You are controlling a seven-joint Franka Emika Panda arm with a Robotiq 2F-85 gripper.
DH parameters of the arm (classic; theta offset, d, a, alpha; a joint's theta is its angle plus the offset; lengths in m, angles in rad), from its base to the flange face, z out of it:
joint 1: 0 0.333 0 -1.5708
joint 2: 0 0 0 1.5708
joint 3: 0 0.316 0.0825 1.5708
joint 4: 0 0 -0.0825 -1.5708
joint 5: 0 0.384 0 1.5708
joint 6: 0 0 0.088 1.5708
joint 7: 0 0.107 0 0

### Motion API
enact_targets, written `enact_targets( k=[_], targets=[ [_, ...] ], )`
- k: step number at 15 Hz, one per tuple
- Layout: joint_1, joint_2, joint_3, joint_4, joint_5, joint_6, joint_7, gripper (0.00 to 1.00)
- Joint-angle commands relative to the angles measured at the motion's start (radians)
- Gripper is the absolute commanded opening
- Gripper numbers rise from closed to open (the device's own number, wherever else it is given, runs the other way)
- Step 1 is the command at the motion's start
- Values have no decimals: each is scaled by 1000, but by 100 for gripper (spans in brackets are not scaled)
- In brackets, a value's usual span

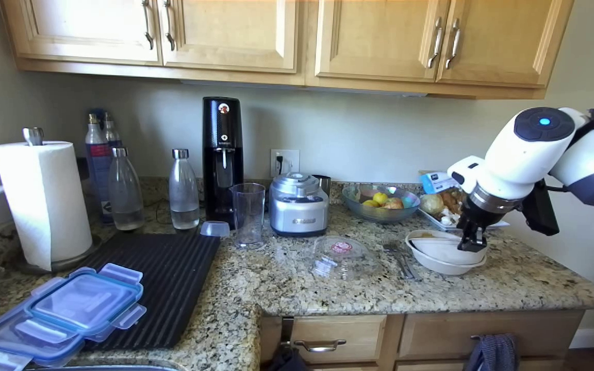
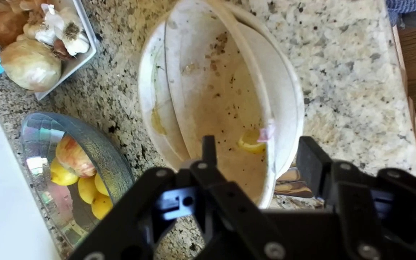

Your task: Put the bowl on the right on top of the bowl on the left, place the silver forks in the topmost bowl

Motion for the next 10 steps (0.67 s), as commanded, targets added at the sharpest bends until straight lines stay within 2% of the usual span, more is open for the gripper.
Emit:
enact_targets(
  k=[1,2,3,4,5,6,10],
  targets=[
    [-15,22,-19,19,-67,31,53,77],
    [-14,30,-22,26,-74,29,57,78],
    [-17,46,-27,36,-67,37,48,72],
    [-18,55,-31,42,-66,42,42,64],
    [-19,66,-35,49,-63,46,37,48],
    [-18,74,-37,54,-63,47,38,46],
    [-16,70,-43,59,-51,28,48,21]
  ],
)
